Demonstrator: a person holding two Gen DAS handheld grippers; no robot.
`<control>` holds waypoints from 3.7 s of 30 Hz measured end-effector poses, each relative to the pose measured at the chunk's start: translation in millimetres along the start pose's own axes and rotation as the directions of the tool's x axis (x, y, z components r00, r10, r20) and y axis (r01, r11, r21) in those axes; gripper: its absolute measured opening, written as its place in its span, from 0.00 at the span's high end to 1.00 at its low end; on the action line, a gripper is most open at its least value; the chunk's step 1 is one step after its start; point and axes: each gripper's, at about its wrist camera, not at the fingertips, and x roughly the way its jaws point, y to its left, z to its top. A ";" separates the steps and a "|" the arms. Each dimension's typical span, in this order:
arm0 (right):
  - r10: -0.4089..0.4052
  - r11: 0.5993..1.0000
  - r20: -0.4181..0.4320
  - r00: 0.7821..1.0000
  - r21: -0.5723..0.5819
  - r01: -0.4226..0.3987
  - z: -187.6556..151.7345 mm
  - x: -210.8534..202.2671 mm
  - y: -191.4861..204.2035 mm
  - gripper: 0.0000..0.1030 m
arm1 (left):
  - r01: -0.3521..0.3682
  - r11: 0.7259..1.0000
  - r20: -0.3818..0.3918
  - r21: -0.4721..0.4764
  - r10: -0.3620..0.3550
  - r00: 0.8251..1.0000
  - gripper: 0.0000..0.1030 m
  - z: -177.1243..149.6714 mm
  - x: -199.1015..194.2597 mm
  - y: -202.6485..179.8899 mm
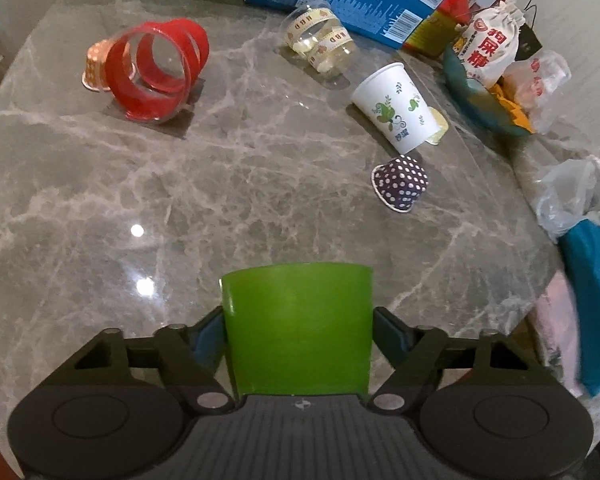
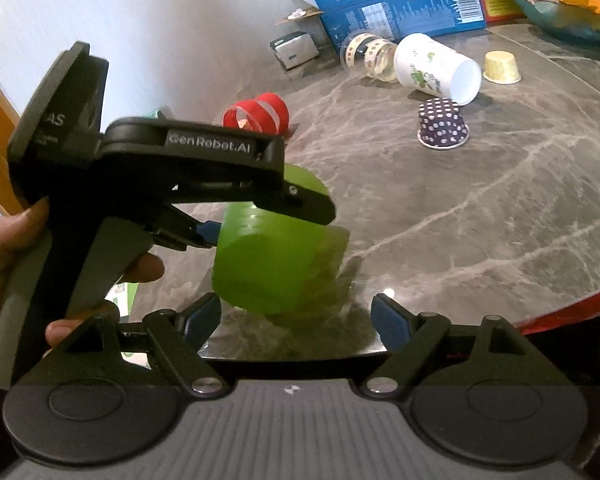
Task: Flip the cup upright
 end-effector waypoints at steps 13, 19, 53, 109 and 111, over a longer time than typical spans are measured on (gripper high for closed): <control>0.088 0.991 0.078 0.993 0.096 -0.096 -11.4 -15.8 -27.7 0.18 | -0.054 0.987 0.067 0.153 0.044 0.997 0.28 -9.9 -15.8 -9.0; 0.097 0.987 0.118 0.988 0.119 -0.111 -15.7 -29.9 -34.6 0.18 | -0.003 0.984 0.125 0.180 -0.020 0.992 0.28 -12.1 -33.0 -8.5; 0.032 0.976 0.469 0.883 0.177 -0.129 -67.2 -61.5 -52.2 0.12 | -0.347 0.930 0.959 0.123 -0.021 0.283 0.28 -148.6 18.4 -24.8; 0.023 0.999 0.522 0.853 -0.046 0.002 -71.2 -88.0 10.6 0.01 | -0.275 0.889 0.799 0.367 -0.149 0.583 0.00 -192.8 -81.9 30.9; -0.013 0.994 0.522 0.853 -0.087 0.068 -67.3 -95.8 23.3 0.01 | -0.241 0.901 0.743 0.362 -0.122 0.659 0.00 -181.1 -114.3 33.2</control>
